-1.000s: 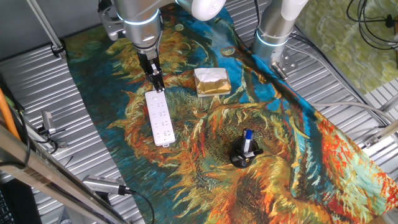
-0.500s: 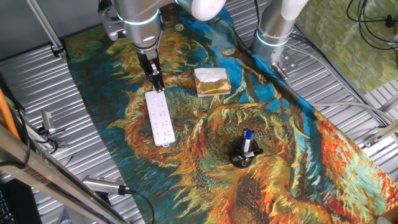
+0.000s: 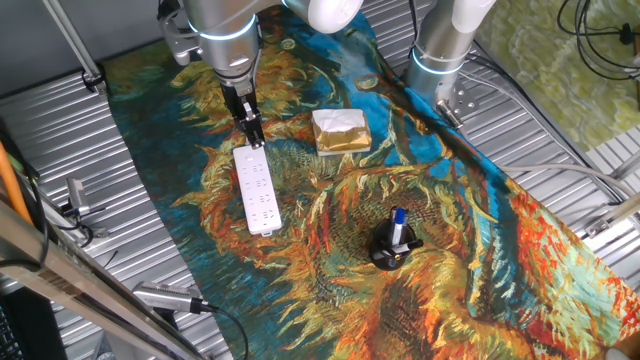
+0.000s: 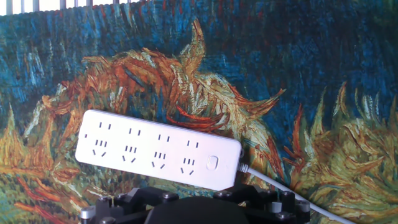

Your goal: Turn on the power strip by pressing the button

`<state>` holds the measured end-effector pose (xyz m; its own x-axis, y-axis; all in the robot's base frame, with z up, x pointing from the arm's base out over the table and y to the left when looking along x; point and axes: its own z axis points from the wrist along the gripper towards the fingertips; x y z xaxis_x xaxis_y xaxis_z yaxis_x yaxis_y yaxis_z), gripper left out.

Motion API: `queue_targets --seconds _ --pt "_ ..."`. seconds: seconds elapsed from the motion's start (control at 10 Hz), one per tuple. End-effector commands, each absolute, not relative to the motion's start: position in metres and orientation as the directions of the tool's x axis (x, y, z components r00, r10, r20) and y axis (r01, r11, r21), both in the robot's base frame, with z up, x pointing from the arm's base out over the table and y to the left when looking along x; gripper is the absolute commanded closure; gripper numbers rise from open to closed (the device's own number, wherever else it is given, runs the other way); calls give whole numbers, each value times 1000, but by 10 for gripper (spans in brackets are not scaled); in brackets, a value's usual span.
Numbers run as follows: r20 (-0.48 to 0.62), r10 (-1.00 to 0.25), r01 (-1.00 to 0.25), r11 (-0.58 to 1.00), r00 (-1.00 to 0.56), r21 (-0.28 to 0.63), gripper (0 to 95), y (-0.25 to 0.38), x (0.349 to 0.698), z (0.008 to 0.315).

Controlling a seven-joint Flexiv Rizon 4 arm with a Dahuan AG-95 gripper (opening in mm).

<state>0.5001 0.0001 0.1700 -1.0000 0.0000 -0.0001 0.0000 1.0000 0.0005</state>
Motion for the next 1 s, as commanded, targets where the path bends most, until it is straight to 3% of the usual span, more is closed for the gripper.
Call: queue_targets --seconds 0.1,1.0 --pt "-9 -187 -185 963 -982 196 950 0 500 170" --pt "0 -186 -183 965 -983 189 950 0 500 171"
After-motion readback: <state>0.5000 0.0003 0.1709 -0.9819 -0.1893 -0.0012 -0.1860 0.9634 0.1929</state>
